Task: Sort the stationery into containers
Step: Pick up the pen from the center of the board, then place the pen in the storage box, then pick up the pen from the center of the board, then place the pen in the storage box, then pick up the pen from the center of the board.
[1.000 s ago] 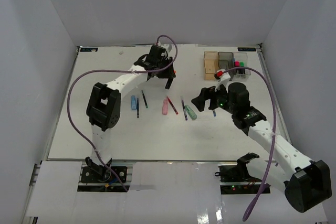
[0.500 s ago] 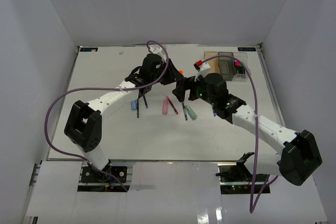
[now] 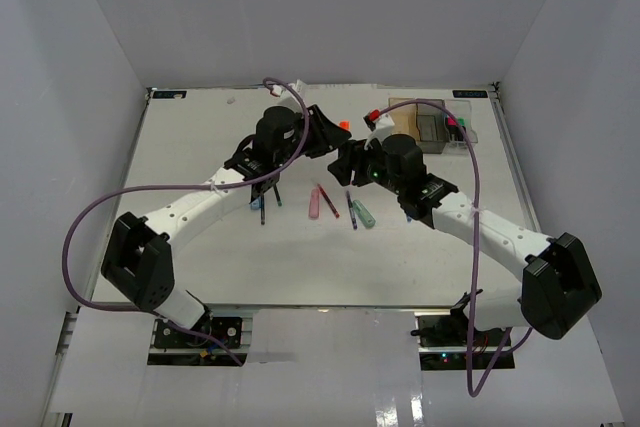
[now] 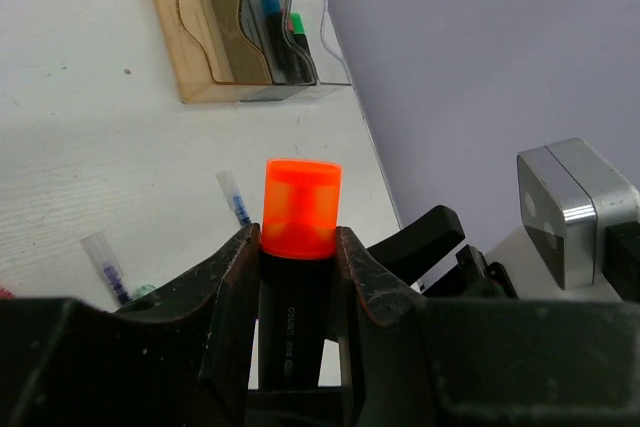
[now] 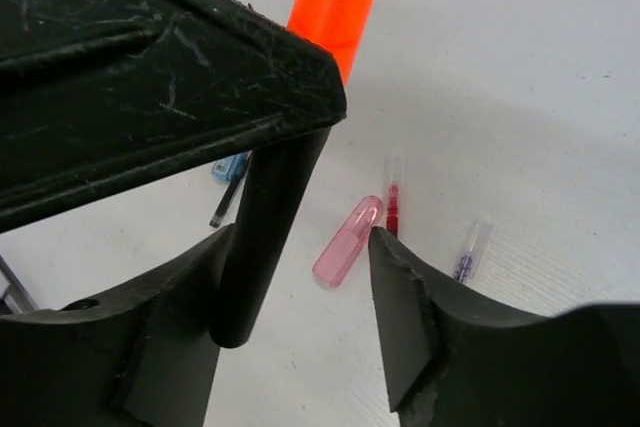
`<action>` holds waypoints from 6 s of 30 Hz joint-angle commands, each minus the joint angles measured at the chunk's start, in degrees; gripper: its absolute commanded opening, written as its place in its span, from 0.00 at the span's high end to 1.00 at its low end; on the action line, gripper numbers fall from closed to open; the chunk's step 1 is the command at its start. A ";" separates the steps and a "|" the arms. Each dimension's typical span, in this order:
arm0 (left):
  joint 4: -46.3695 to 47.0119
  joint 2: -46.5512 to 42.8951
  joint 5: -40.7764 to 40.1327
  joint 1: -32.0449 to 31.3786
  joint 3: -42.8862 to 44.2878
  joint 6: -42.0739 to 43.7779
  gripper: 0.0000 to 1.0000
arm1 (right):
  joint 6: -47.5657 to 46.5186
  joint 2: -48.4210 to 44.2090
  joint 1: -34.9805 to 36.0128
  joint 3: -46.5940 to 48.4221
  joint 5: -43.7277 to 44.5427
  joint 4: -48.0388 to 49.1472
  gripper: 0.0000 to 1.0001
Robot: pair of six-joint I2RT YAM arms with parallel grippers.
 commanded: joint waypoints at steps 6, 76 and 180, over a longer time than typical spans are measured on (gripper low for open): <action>2.84 -3.92 -0.07 -1.02 -3.66 0.05 0.78 | 0.46 -0.31 0.35 3.52 -0.41 5.20 0.53; -17.90 -17.54 -16.15 24.20 -11.31 29.76 0.02 | -18.80 15.60 -27.96 16.72 4.34 -27.57 0.31; -18.34 -14.55 -12.90 25.26 -10.69 28.62 0.02 | -2.71 14.71 -1.94 5.98 7.06 -23.80 0.59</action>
